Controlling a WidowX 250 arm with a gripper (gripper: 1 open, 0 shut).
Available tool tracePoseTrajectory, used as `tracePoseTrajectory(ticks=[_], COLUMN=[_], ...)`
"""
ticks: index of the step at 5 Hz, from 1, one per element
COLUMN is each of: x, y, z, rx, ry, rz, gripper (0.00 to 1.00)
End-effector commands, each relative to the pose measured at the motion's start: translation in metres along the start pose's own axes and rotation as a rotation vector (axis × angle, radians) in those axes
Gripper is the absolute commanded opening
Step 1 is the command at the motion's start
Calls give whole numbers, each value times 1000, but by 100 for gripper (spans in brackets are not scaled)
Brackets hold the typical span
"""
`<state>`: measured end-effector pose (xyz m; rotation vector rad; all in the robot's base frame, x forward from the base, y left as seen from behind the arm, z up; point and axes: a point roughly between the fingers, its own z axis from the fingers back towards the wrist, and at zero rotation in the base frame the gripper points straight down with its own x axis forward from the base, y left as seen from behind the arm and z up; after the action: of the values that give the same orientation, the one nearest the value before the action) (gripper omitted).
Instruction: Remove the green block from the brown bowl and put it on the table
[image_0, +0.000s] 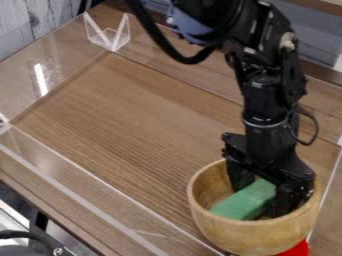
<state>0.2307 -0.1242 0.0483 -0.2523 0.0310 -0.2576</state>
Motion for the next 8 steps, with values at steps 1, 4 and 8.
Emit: tracePoseTrajectory(ticks=[1, 4, 8], x=[9, 5, -1], y=[-6, 15, 41], z=[16, 21, 21], rx=[-5, -1, 6], ry=[-24, 1, 51], rz=[-2, 64, -52], gripper=[100, 100, 100])
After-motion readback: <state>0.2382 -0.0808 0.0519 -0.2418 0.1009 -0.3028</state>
